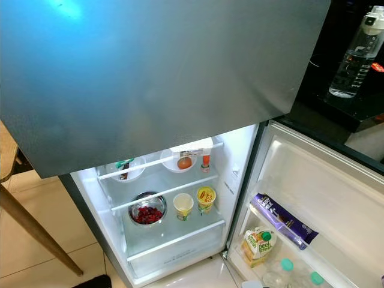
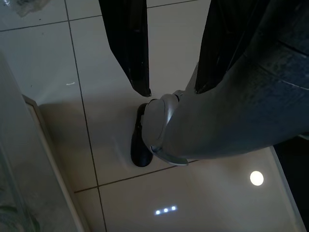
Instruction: Restocking fridge
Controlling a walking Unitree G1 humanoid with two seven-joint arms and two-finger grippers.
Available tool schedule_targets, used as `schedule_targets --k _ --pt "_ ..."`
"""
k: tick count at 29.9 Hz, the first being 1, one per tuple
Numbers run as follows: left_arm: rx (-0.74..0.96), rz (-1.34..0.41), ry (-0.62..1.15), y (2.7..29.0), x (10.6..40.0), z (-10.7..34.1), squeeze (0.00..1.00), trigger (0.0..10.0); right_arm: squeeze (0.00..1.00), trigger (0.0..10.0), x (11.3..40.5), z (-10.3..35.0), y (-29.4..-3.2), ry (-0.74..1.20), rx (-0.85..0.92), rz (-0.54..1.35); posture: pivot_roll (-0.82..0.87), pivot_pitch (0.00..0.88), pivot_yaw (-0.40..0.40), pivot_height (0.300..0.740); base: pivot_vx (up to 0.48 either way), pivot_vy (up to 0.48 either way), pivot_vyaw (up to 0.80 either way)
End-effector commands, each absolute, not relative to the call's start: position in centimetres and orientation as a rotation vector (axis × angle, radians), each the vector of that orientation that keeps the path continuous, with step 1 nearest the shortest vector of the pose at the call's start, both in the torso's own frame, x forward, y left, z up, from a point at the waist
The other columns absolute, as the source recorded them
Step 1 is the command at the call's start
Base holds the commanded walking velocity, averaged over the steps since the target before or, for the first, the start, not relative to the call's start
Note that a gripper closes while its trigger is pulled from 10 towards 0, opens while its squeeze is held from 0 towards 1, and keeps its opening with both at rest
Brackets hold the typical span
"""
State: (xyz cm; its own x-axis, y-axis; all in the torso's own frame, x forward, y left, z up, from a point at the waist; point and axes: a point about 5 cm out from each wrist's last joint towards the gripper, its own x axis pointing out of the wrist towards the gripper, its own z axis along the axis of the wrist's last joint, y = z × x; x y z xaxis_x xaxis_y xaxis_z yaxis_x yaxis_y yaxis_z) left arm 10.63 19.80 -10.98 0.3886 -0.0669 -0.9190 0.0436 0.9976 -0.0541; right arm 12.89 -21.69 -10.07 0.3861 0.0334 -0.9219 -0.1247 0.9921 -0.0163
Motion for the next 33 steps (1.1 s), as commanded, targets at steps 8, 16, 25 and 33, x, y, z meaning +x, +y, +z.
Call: schedule_targets --k 8,16,25,33 --pt "0.0 -0.075 1.184 19.4 10.5 -11.1 0.0 10.0 0.0 10.0 13.9 -9.7 -21.7 1.149 -0.088 0.083 -0.08 0.0 -0.007 0.74 -0.178 0.0 0.0" --pt "0.01 -0.081 1.187 19.3 10.6 -11.1 0.0 10.0 0.0 10.0 13.5 -9.9 -21.5 1.158 -0.089 0.088 -0.08 0.0 -0.005 0.74 -0.369 0.0 0.0" --pt "0.014 -0.076 1.195 19.7 10.1 -11.2 0.0 10.0 0.0 10.0 13.3 -10.0 -21.7 1.166 -0.091 0.085 -0.08 0.0 -0.009 0.74 -0.376 0.0 0.0" --pt "0.015 -0.076 1.19 19.6 10.4 -11.1 0.0 10.0 0.0 10.0 13.6 -9.9 -21.5 1.157 -0.089 0.092 -0.08 0.0 -0.009 0.74 -0.377 0.0 0.0"
